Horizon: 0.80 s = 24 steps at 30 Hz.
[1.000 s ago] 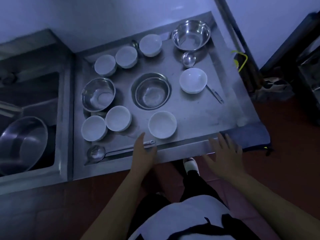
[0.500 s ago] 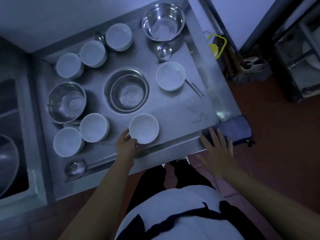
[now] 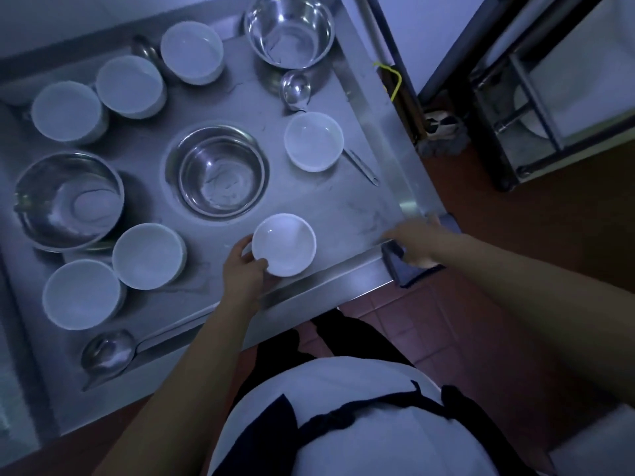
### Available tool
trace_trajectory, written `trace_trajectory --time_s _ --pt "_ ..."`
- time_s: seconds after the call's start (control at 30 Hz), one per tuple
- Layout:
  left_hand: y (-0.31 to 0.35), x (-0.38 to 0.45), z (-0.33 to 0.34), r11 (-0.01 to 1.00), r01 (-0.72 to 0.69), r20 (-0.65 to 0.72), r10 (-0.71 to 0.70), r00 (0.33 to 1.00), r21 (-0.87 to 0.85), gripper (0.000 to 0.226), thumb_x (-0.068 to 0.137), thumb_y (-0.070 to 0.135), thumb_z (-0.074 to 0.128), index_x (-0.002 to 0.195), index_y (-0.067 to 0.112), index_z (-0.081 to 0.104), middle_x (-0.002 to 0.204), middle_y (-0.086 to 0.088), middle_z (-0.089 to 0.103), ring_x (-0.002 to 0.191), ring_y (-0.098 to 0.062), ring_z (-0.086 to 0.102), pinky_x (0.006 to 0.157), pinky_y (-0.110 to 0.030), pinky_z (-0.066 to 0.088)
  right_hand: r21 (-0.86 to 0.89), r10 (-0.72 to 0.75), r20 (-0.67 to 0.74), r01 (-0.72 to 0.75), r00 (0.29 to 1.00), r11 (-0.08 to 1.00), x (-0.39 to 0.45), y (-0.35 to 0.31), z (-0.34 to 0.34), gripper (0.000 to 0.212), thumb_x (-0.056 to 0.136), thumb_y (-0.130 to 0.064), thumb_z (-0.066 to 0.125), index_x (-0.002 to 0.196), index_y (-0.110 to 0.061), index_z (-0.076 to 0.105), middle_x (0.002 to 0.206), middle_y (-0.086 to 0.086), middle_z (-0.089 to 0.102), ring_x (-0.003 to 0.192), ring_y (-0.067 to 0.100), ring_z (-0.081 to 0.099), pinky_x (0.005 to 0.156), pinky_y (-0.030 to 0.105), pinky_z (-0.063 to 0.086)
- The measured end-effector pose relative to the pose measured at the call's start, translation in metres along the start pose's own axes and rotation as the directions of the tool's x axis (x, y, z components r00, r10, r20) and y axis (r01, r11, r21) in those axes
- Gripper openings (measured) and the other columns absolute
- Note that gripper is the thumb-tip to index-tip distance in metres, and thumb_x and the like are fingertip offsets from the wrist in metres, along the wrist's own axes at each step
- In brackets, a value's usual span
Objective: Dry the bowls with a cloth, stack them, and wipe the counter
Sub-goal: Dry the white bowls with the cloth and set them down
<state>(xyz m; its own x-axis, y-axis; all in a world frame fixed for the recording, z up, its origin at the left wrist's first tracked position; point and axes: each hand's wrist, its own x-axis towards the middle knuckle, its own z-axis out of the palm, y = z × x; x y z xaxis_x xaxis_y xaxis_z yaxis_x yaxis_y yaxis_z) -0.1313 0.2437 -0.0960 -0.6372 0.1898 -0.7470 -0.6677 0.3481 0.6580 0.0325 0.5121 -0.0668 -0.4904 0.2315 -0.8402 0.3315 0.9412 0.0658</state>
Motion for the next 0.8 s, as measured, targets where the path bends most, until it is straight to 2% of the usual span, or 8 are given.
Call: trace_trajectory --time_s 0.23,0.3,0.37,0.43,0.53,0.63,0.7,0.8 --pt "0.01 -0.013 -0.003 0.996 -0.042 0.049 0.046 0.998 -0.076 0.055 0.084 -0.022 0.051 0.131 0.006 0.058 0.129 -0.019 0.062 0.099 -0.026 0.061 0.045 -0.015 0.051 0.053 0.11 -0.037 -0.108 0.993 0.993 -0.009 -0.01 -0.007 0.023 0.088 -0.012 0.064 0.107 -0.025 0.066 0.109 -0.002 0.065 0.108 0.026 0.062 0.085 0.033 0.036" --pt "0.013 -0.019 -0.008 0.993 -0.071 0.083 0.079 0.993 -0.095 0.055 0.084 -0.021 0.054 0.133 0.005 0.058 0.127 -0.015 0.063 0.097 -0.018 0.062 0.049 -0.012 0.051 0.154 0.129 -0.085 -0.115 0.988 0.981 -0.03 -0.012 -0.007 0.01 0.088 -0.014 0.065 0.085 -0.023 0.066 0.091 -0.001 0.063 0.094 0.027 0.062 0.075 0.03 0.04" --pt "0.017 -0.026 -0.012 0.989 -0.083 0.132 0.099 0.986 -0.118 0.055 0.086 -0.018 0.055 0.135 0.007 0.058 0.119 -0.007 0.065 0.095 -0.009 0.062 0.053 -0.012 0.053 0.332 0.175 -0.183 -0.107 0.968 0.937 -0.052 -0.013 -0.002 0.008 0.088 -0.014 0.066 0.088 -0.019 0.072 0.093 0.005 0.065 0.092 0.03 0.063 0.076 0.038 0.046" --pt "0.022 -0.031 -0.015 0.986 -0.081 0.183 0.108 0.977 -0.148 0.053 0.087 -0.014 0.056 0.133 0.011 0.059 0.113 0.005 0.064 0.099 -0.011 0.064 0.061 -0.022 0.059 0.594 0.258 -0.311 -0.025 0.915 0.804 -0.075 -0.015 0.007 0.016 0.086 -0.008 0.07 0.1 -0.009 0.076 0.095 0.013 0.067 0.09 0.031 0.063 0.075 0.04 0.046" --pt "0.033 -0.038 -0.015 0.985 -0.082 0.264 0.121 0.957 -0.154 0.05 0.084 -0.009 0.063 0.127 0.018 0.061 0.115 0.008 0.06 0.111 -0.022 0.064 0.071 -0.037 0.062 0.833 0.496 -0.454 0.156 0.74 0.53 -0.108 -0.037 0.022 0.027 0.082 -0.002 0.077 0.108 -0.011 0.076 0.084 -0.005 0.066 0.086 0.019 0.062 0.07 0.019 0.045" --pt "0.046 -0.042 -0.011 0.986 -0.083 0.377 0.132 0.917 -0.145 0.05 0.078 0.001 0.063 0.122 0.025 0.057 0.121 -0.002 0.063 0.109 -0.026 0.064 0.068 -0.036 0.062 0.903 0.697 -0.41 0.367 0.589 0.221 -0.133 -0.075 0.031 0.026 0.085 0.001 0.075 0.108 -0.009 0.074 0.088 -0.005 0.07 0.082 0.005 0.066 0.066 0.01 0.048" --pt "0.053 -0.045 -0.007 0.989 -0.071 0.434 0.122 0.893 -0.132 0.049 0.087 -0.004 0.057 0.128 0.023 0.053 0.12 -0.01 0.064 0.107 -0.026 0.065 0.07 -0.039 0.063 0.882 0.79 -0.289 0.472 0.541 -0.001 -0.141 -0.098 0.037 0.015 0.088 -0.001 0.072 0.103 -0.004 0.075 0.088 0.007 0.073 0.082 0.005 0.069 0.068 0.023 0.054" --pt "0.06 -0.051 -0.002 0.985 -0.082 0.491 0.147 0.859 -0.15 0.049 0.089 -0.008 0.055 0.125 0.024 0.056 0.12 -0.009 0.062 0.107 -0.025 0.065 0.071 -0.046 0.063 0.737 0.838 -0.085 0.6 0.539 -0.312 -0.146 -0.127 0.039 0.012 0.091 -0.008 0.071 0.102 -0.006 0.075 0.1 0.019 0.075 0.097 0.034 0.073 0.079 0.049 0.059"
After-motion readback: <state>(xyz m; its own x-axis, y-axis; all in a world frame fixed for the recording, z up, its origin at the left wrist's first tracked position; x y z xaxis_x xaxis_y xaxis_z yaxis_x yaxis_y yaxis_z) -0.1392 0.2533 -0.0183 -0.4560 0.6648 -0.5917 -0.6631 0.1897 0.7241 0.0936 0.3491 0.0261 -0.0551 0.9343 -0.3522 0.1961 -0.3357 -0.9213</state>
